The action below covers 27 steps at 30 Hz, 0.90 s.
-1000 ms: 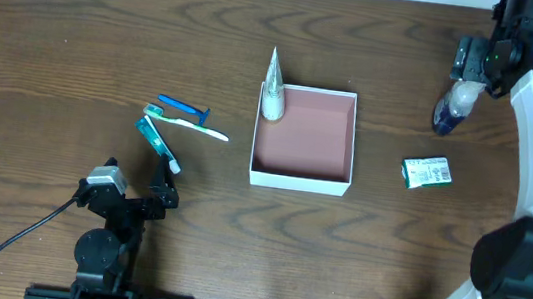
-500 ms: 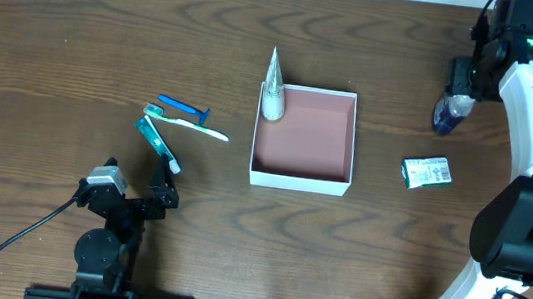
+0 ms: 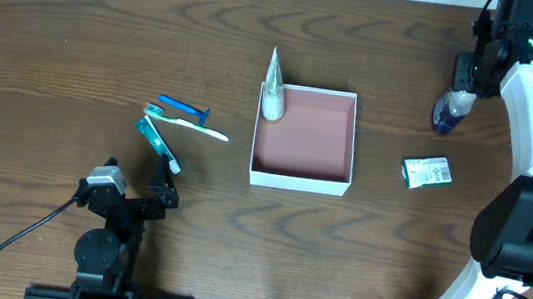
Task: Pack container
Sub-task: 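Move the right gripper to the blue soap pump bottle and grasp, then lift the bottle, carry it into the box beside the tube, release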
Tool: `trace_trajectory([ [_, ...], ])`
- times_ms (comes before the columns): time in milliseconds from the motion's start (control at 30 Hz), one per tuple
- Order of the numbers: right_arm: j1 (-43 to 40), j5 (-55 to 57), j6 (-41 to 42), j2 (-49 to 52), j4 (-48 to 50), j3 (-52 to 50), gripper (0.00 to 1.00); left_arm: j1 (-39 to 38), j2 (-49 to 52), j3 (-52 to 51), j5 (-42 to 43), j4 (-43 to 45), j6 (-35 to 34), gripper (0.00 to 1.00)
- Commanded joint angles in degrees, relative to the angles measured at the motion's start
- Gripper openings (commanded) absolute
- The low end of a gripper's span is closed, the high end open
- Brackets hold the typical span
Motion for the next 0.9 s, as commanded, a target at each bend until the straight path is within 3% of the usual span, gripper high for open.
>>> trace_trajectory([
  [0,-0.4,-0.4,-0.5,0.1,0.3,-0.1,0.49,0.3,-0.3,-1.3,-0.6,-2.1,0.5,0.98],
  [133,-0.4,-0.4,-0.7,0.8,0.3,-0.1,0.38,0.3,-0.3,-1.3,-0.7,-2.1,0.5,0.98],
  [300,-0.4,-0.6,-0.7,2.9,0.3,-0.1,0.37,0.3,-0.3,-1.3,-0.7,-2.1,0.5,0.98],
  [467,-0.4,-0.6,-0.7,3.4,0.2,-0.1,0.27,0.3,-0.3,-1.3,-0.6,-2.1,0.5,0.98],
  [867,-0.3,-4.7,-0.4,-0.6,-0.5,0.7,0.25,0.3,-0.3,-1.3,-0.6,-2.1,0.5,0.98],
])
